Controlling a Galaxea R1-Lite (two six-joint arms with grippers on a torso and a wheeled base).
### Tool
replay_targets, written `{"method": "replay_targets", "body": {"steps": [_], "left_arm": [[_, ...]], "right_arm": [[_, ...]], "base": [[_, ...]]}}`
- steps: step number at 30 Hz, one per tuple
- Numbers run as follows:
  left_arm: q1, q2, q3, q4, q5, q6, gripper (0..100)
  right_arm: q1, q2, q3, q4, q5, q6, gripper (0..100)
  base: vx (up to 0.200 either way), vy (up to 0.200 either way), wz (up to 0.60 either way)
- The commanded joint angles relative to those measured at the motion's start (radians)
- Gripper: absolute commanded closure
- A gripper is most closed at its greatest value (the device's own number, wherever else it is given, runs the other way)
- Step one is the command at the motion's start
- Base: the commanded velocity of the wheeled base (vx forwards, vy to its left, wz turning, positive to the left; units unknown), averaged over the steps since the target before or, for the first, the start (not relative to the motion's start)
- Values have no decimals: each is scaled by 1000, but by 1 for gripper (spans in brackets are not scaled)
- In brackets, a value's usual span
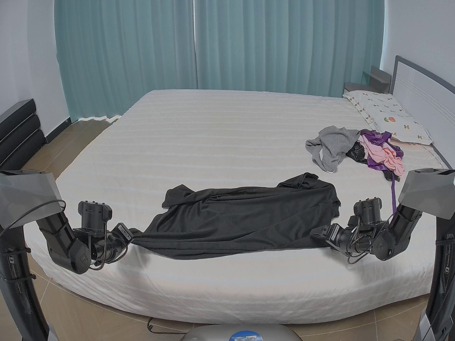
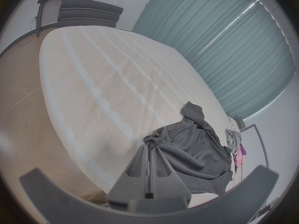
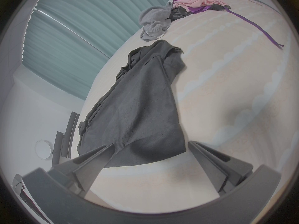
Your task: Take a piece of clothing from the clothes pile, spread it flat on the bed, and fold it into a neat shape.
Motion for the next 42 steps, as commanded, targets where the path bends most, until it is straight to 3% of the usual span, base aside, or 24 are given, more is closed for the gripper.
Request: {"method": "replay_targets", "body": {"steps": [1,2,10,23,29,37,42], "left_arm": [[1,-2,0,0,0,0,100],[1,-2,0,0,0,0,100],[-1,-23,8,1,0,0,100],[-4,-121,32,33,2,15,100],[-22,-169,35,133,2,52,100],[-48,-201,32,234,-29,64,100],[-48,-196,32,282,-30,101,100]], "right_arm": [[14,13,-19,2,-4,7,0],[14,13,-19,2,-4,7,100],[-6,-39,18,2,-36,16,100],[-104,-354,288,16,93,13,100],[-118,-477,384,28,116,8,100],[-161,-581,395,235,114,-92,100],[-178,-563,390,295,114,-150,100]], "base": [[0,0,0],[0,0,0],[0,0,0],[0,0,0],[0,0,0],[0,0,0],[0,0,0]]}}
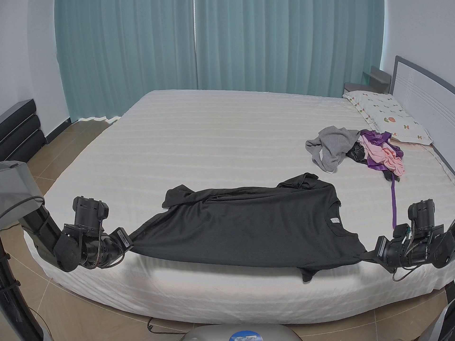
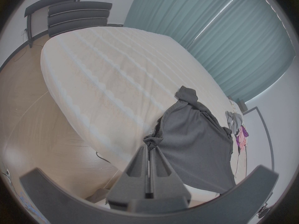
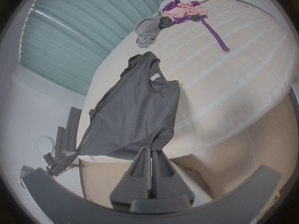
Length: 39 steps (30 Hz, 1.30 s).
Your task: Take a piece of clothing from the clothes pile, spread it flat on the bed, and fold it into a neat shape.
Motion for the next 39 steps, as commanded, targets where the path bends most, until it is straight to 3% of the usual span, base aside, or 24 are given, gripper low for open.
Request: {"method": "replay_targets", "body": {"steps": [1,10,11,25,39], "left_arm": [[-7,-9,0,26,-3,21,100],[-39,2,0,66,-4,24,100],[-45,2,0,70,-4,24,100],[-55,8,1,64,-6,24,100],[-53,14,-5,60,-6,23,100]], "right_arm": [[-21,-1,-2,17,-2,-33,100],[-33,155,-11,5,-8,-160,100],[-33,174,-22,5,-8,-166,0],[-16,332,-193,-2,-9,-169,0],[-13,416,-256,-3,-46,-169,0]], "base": [[0,0,0],[0,0,0],[0,0,0],[0,0,0],[0,0,0]]}}
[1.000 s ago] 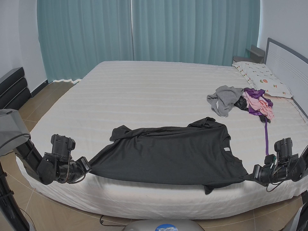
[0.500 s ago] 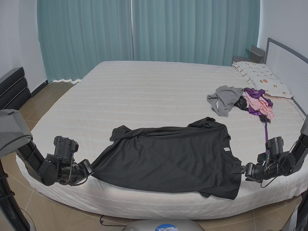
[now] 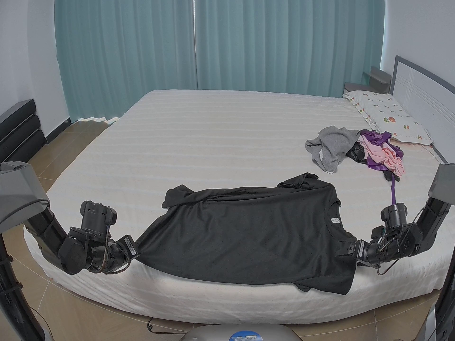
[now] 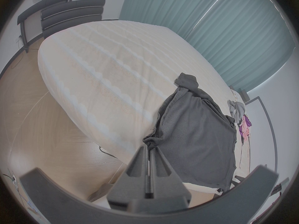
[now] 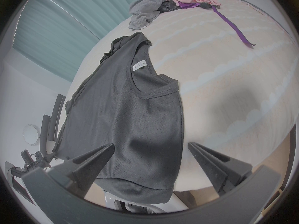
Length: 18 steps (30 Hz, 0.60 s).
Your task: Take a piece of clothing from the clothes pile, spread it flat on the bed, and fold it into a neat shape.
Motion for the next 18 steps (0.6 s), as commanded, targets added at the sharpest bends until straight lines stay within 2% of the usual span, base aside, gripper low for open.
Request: {"method": "replay_targets", "body": {"steps": [1,2,12,16,18], "left_arm": [[0,6,-2,-1,0,-1,100],[0,6,-2,-1,0,-1,100],[0,15,-11,-12,0,-7,100],[0,43,-14,-75,4,-24,100],[1,47,-14,-90,4,-31,100]], "right_arm": [[1,34,-16,1,0,1,0],[1,38,-19,1,0,1,100],[-3,37,-79,-1,-38,43,100],[-6,29,-151,-28,-40,162,100],[-6,29,-165,-39,-40,184,100]], "base": [[0,0,0],[0,0,0],[0,0,0],[0,0,0],[0,0,0]]}}
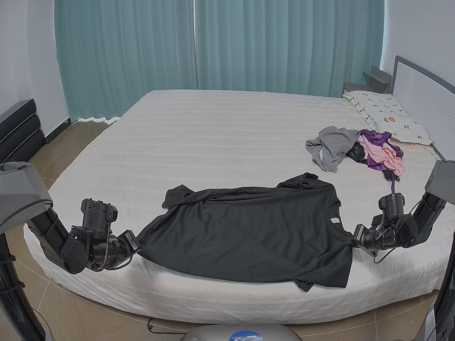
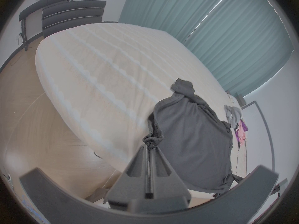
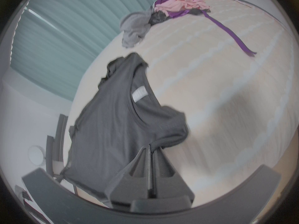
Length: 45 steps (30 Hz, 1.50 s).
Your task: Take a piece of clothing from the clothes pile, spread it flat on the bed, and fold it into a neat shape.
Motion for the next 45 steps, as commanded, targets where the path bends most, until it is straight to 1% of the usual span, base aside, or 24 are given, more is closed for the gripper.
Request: {"method": "replay_targets", "body": {"steps": [1,4,12,20,24,25,28,29,32,35,40,45], "left_arm": [[4,30,-2,-55,2,-34,100],[4,38,-6,-100,2,-79,100],[14,118,-12,-221,10,-123,100],[14,141,-12,-229,2,-128,100],[15,145,-12,-229,2,-128,100],[15,147,-12,-229,2,-128,100],[18,147,-10,-229,1,-128,100],[18,148,-10,-229,1,-128,100],[18,153,-10,-229,1,-128,100],[18,153,-9,-229,1,-128,100],[18,153,-7,-229,1,-128,100],[18,151,-6,-229,-1,-128,100]], "right_arm": [[-2,-3,-74,-41,-1,65,100],[1,0,-117,-56,-2,97,100],[8,53,-237,-58,-4,146,100],[21,132,-341,-64,-53,144,100],[34,182,-376,-116,-67,144,100],[41,199,-390,-139,-83,144,100],[50,231,-396,-176,-103,138,100],[57,236,-390,-180,-103,137,0],[59,222,-375,-189,-100,138,0],[45,165,-352,-202,-83,141,0],[14,44,-231,-193,16,124,0],[7,-25,-25,-203,68,17,0]], "base": [[0,0,0],[0,0,0],[0,0,0],[0,0,0],[0,0,0],[0,0,0],[0,0,0],[0,0,0],[0,0,0],[0,0,0],[0,0,0],[0,0,0]]}}
